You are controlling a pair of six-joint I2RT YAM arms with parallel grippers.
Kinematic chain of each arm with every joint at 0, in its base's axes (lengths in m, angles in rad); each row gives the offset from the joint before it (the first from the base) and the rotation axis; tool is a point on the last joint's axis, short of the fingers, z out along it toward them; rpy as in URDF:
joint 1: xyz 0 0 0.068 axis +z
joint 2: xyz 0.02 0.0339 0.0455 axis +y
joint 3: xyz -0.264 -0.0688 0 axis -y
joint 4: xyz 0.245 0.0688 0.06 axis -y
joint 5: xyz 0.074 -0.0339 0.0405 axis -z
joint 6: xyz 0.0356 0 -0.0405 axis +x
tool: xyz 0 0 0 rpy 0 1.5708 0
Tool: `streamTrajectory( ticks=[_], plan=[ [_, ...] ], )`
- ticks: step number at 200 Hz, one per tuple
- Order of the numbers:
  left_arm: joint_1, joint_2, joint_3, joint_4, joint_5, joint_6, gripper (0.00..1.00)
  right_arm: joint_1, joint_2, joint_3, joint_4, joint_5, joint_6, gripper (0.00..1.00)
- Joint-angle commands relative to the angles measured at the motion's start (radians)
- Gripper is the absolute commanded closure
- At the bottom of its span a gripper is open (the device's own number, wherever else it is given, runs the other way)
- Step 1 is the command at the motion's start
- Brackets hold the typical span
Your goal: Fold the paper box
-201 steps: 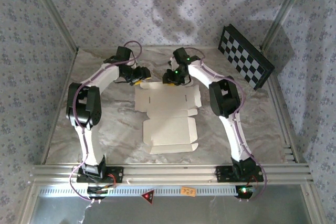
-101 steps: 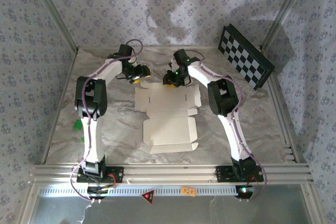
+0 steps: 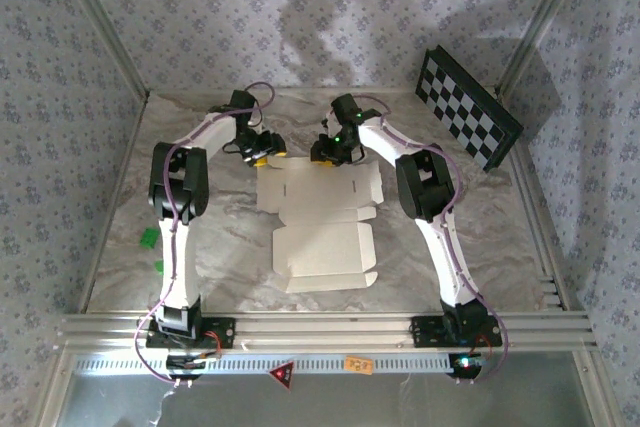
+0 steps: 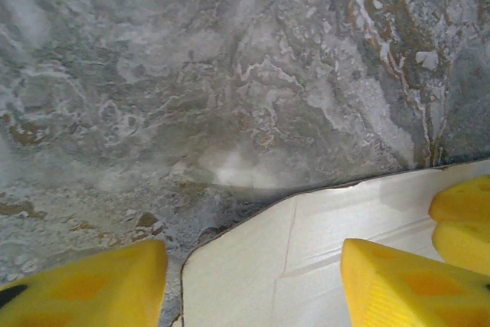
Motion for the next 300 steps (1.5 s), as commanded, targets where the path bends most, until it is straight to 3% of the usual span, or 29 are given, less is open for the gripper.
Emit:
streamTrajectory(
  ticks=[1, 49, 135, 202, 300],
  plan=[
    [0.004, -0.016, 0.037, -0.022, 0.047, 0.008, 0.43, -0.006, 0.031, -0.027, -0.033, 0.023, -0.015, 0.67],
    [-0.01, -0.055, 0.042, -0.022, 0.106, 0.005, 0.51, -0.009, 0.017, -0.041, -0.026, 0.022, -0.016, 0.68],
    [-0.066, -0.029, 0.104, -0.032, 0.122, -0.016, 0.48, -0.012, 0.012, -0.056, -0.012, 0.019, -0.01, 0.68],
    [-0.101, 0.058, 0.118, 0.013, 0.169, -0.053, 0.51, -0.013, 0.011, -0.066, -0.007, 0.017, -0.008, 0.69],
    [-0.105, 0.126, 0.103, 0.056, 0.136, -0.069, 0.51, -0.017, -0.004, -0.088, 0.003, 0.017, -0.004, 0.69]
  ],
)
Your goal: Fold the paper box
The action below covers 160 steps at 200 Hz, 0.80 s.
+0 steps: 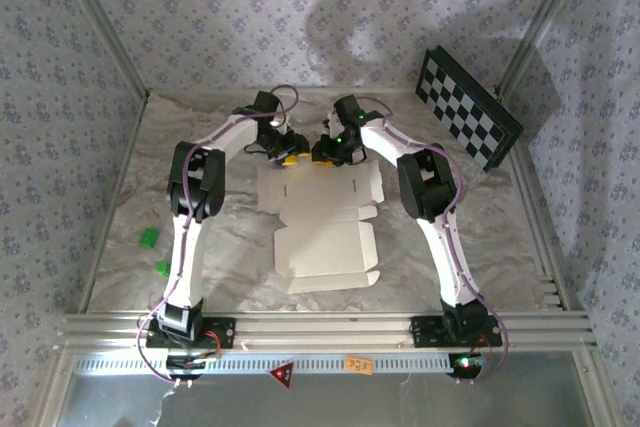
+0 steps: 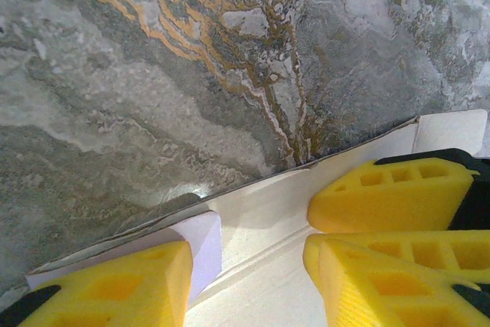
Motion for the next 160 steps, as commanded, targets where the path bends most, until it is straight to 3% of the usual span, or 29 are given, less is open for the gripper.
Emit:
streamTrajectory(
  ticks=[1, 68, 116, 160],
  plan=[
    [-0.004, 0.029, 0.004, -0.002, -0.013, -0.006, 0.51, -0.006, 0.012, -0.036, -0.054, 0.046, -0.004, 0.69],
    [-0.012, -0.234, -0.089, -0.014, -0.097, 0.041, 0.5, -0.005, -0.132, -0.093, -0.057, 0.034, -0.011, 0.69],
    [-0.007, -0.491, -0.317, -0.007, -0.205, 0.085, 0.49, 0.009, -0.317, -0.25, -0.029, 0.043, -0.014, 0.67],
    [0.035, -0.616, -0.535, 0.005, -0.254, 0.133, 0.52, 0.015, -0.479, -0.431, -0.009, 0.079, -0.026, 0.66]
  ],
)
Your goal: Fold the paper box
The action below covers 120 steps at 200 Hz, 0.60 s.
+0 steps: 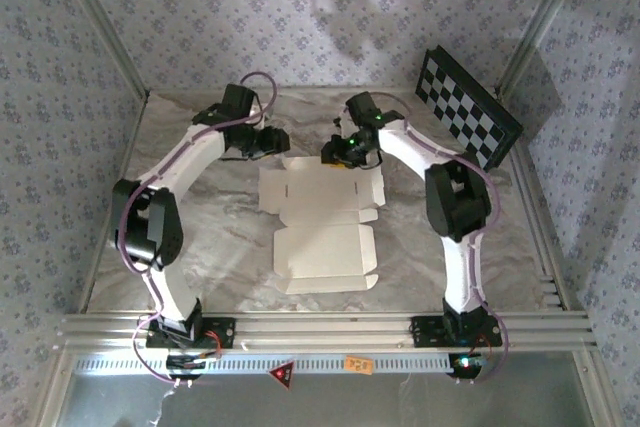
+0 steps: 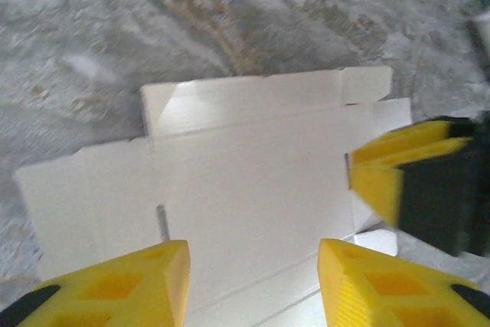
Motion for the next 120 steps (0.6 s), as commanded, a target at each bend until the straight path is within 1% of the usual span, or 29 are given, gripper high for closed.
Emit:
streamTrajectory(
  ticks=[1, 27, 44, 59, 76, 95, 120],
  plan=[
    [0.033, -0.026, -0.111, -0.01, -0.056, 0.049, 0.53, 0.009, -0.086, -0.086, -0.004, 0.034, -0.02, 0.66],
    [0.062, -0.056, -0.223, 0.032, -0.047, 0.062, 0.52, 0.01, -0.153, -0.171, 0.001, 0.047, -0.022, 0.66],
    [0.082, -0.053, -0.268, 0.053, -0.03, 0.066, 0.52, 0.011, -0.183, -0.214, 0.001, 0.042, -0.017, 0.66],
    [0.095, -0.048, -0.298, 0.077, -0.02, 0.07, 0.52, 0.012, -0.205, -0.246, 0.038, 0.039, -0.011, 0.66],
    [0.11, -0.032, -0.316, 0.101, 0.007, 0.072, 0.52, 0.013, -0.221, -0.274, 0.048, 0.041, -0.008, 0.66],
    [0.117, 0.002, -0.318, 0.127, 0.063, 0.075, 0.52, 0.012, -0.225, -0.294, 0.052, 0.041, -0.007, 0.66],
    [0.117, 0.049, -0.311, 0.162, 0.117, 0.07, 0.53, 0.008, -0.226, -0.312, 0.063, 0.034, -0.004, 0.66]
  ],
)
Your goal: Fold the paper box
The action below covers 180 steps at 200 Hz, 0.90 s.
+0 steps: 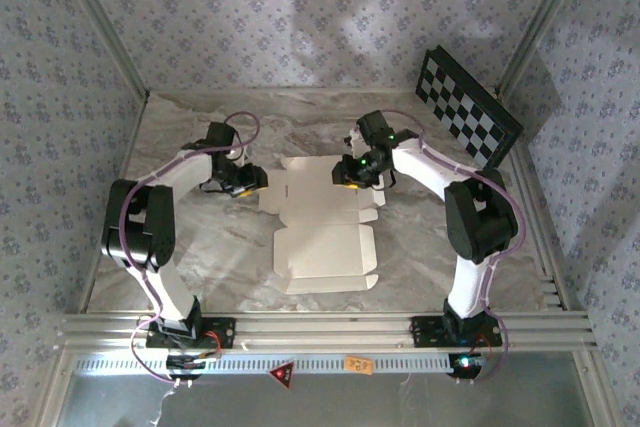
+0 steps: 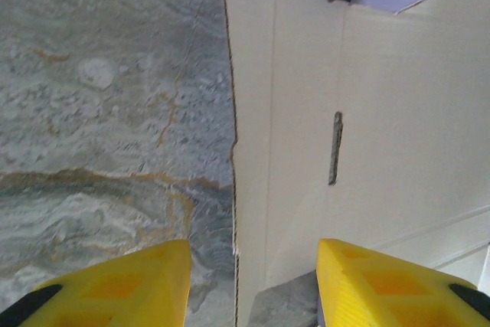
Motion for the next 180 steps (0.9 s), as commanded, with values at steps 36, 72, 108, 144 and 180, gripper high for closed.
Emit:
streamTrajectory(
  ticks=[36, 72, 108, 144, 180],
  plan=[
    [0.004, 0.11, 0.023, 0.073, 0.125, 0.013, 0.58, -0.004, -0.021, -0.041, 0.048, -0.019, 0.022, 0.66],
    [0.004, 0.101, 0.006, 0.094, 0.133, 0.01, 0.7, -0.002, 0.024, -0.069, 0.112, -0.055, 0.052, 0.66],
    [0.005, 0.076, -0.022, 0.124, 0.176, 0.005, 0.78, -0.01, 0.09, -0.092, 0.157, -0.06, 0.067, 0.67],
    [0.004, 0.037, -0.063, 0.208, 0.266, -0.023, 0.81, -0.014, 0.134, -0.111, 0.178, -0.06, 0.069, 0.67],
    [-0.003, 0.003, -0.081, 0.261, 0.348, -0.052, 0.85, -0.018, 0.16, -0.13, 0.194, -0.053, 0.073, 0.67]
  ],
)
